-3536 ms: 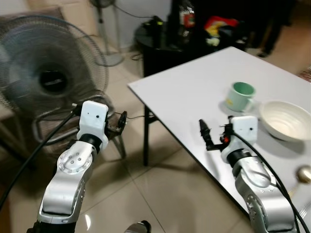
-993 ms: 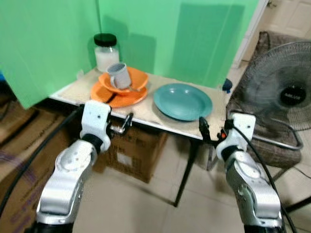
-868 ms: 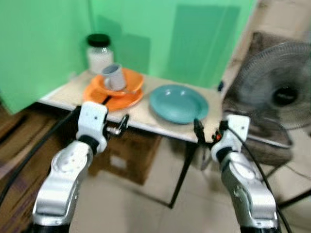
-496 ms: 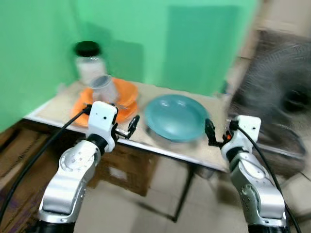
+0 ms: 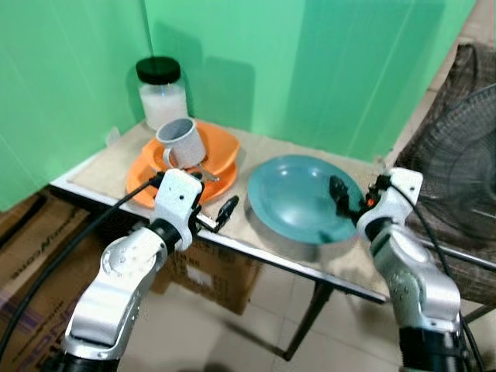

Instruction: Setting the table

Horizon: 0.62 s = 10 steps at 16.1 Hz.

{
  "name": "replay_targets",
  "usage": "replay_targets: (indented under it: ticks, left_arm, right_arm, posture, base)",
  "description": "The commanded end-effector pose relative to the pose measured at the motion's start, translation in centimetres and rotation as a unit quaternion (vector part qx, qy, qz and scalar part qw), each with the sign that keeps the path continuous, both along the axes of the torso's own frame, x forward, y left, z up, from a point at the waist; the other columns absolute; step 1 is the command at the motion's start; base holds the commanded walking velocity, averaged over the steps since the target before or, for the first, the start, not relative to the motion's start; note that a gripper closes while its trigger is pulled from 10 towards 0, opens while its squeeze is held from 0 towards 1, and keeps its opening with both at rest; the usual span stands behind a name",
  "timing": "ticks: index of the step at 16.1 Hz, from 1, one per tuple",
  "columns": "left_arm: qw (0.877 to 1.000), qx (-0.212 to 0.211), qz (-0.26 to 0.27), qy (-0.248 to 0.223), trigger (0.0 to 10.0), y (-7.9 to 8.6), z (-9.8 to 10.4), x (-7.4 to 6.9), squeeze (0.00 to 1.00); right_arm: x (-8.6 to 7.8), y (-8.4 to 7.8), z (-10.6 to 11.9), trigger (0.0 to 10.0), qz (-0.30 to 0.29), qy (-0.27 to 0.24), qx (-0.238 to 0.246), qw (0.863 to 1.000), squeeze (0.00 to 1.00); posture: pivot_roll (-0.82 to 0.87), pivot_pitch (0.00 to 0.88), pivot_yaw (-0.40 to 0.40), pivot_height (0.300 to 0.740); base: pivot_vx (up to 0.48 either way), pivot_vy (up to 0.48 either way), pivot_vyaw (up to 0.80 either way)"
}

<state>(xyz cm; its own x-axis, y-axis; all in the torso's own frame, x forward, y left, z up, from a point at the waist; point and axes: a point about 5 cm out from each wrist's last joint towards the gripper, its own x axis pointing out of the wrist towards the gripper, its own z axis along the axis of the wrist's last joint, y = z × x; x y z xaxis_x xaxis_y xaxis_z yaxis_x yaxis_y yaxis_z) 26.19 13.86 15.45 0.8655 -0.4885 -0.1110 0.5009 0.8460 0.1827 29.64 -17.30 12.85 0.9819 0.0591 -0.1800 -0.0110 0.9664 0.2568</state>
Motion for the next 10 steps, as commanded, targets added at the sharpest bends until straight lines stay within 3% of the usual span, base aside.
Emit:
replay_targets:
  ticks: [1, 10]
  left_arm:
    - [1.000, -0.002, -0.009, -0.006, 10.0, -0.19, 0.26, -0.03, 0.00]
    - [1.000, -0.002, -0.009, -0.006, 10.0, -0.19, 0.26, -0.03, 0.00]
  right_arm:
    - [0.08, 0.04, 0.18, 10.0, 0.004, -0.002, 0.005, 1.000, 1.00]
    - [0.08, 0.04, 0.18, 10.0, 0.004, -0.002, 0.005, 1.000, 1.00]
  posture:
    - [0.11, 0.000, -0.045, 0.740]
    - [0.11, 0.000, -0.045, 0.740]
  base:
    - [0.000, 0.000, 0.00]
    - [0.000, 0.000, 0.00]
